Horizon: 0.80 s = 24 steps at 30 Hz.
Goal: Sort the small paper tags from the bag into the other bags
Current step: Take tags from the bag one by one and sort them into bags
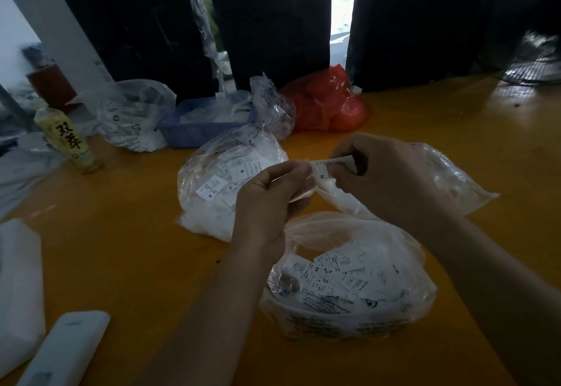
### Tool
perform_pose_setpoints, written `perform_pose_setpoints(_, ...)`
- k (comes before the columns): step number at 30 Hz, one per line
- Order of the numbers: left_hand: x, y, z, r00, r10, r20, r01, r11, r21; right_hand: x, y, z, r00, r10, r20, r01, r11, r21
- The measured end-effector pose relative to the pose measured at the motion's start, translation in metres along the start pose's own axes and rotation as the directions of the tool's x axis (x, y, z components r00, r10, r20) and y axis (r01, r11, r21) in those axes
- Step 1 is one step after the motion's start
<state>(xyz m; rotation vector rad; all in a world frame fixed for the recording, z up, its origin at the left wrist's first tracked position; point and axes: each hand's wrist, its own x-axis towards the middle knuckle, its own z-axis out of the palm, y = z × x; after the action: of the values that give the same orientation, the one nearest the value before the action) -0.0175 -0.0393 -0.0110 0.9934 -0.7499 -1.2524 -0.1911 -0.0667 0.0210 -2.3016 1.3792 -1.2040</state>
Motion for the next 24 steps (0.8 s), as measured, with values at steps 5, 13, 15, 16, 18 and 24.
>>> perform_pose_setpoints(5,0.001,-0.004,-0.002,0.998,0.051,-0.031,-0.046,0.988,0.15,0.002,0.007,0.001,0.987,0.074,0.143,-0.092,0.988,0.125)
perform_pose_setpoints(13,-0.001,-0.004,0.001,0.99,0.139,-0.01,-0.134,0.968,0.213,0.005,0.014,0.002,0.964,0.166,0.206,-0.209,0.956,0.208)
perform_pose_setpoints(15,-0.001,-0.004,0.001,0.991,0.134,0.006,-0.133,0.969,0.209,0.006,0.014,0.001,0.962,0.173,0.213,-0.219,0.951,0.218)
perform_pose_setpoints(16,-0.001,-0.005,0.0,0.992,0.127,0.021,-0.128,0.969,0.211,0.006,0.014,0.001,0.962,0.174,0.21,-0.22,0.95,0.222)
perform_pose_setpoints(18,-0.001,-0.006,-0.001,0.993,0.104,0.049,-0.113,0.97,0.215,0.006,0.013,-0.001,0.966,0.173,0.193,-0.216,0.948,0.235)
perform_pose_setpoints(24,0.001,-0.007,-0.001,0.989,0.144,0.025,-0.146,0.962,0.229,0.005,0.013,-0.002,0.964,0.138,0.228,-0.182,0.966,0.183)
